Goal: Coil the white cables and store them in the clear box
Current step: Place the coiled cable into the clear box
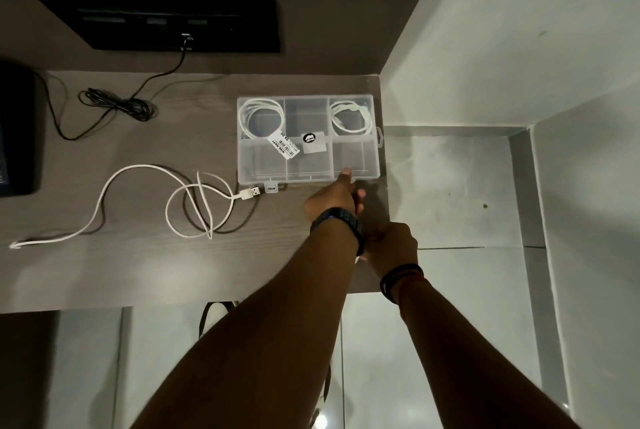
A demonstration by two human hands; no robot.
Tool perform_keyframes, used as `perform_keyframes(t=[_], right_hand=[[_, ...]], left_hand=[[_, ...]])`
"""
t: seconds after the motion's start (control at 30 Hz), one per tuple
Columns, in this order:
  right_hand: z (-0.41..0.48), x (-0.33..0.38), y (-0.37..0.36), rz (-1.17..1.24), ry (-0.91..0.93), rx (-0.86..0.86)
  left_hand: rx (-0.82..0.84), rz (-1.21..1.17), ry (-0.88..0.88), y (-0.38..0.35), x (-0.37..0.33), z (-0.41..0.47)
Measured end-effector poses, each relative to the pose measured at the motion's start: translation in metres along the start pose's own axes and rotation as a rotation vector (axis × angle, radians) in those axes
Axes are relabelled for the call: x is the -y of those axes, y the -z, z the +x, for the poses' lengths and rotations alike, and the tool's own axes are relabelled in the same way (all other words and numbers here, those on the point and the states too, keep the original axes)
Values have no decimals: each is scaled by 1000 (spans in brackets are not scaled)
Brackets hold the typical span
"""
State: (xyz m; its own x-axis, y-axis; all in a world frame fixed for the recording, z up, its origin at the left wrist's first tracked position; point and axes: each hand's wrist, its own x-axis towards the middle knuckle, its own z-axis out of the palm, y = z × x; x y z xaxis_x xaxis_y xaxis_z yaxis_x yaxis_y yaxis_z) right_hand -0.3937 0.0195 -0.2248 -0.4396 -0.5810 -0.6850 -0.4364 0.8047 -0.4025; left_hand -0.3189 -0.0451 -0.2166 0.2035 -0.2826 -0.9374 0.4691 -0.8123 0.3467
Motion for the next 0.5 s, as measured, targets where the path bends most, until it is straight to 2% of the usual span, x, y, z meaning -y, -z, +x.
perform_keyframes(t=[0.3, 0.4, 0.5], right_hand=[[1, -2, -4, 95, 18, 19], [0, -3, -5, 140, 20, 7], [-1, -4, -5, 127, 51, -12]], left_hand=[[1, 42, -282, 9, 11, 5], [-49, 96, -302, 12, 8, 6], [18, 159, -254, 16, 4, 3]])
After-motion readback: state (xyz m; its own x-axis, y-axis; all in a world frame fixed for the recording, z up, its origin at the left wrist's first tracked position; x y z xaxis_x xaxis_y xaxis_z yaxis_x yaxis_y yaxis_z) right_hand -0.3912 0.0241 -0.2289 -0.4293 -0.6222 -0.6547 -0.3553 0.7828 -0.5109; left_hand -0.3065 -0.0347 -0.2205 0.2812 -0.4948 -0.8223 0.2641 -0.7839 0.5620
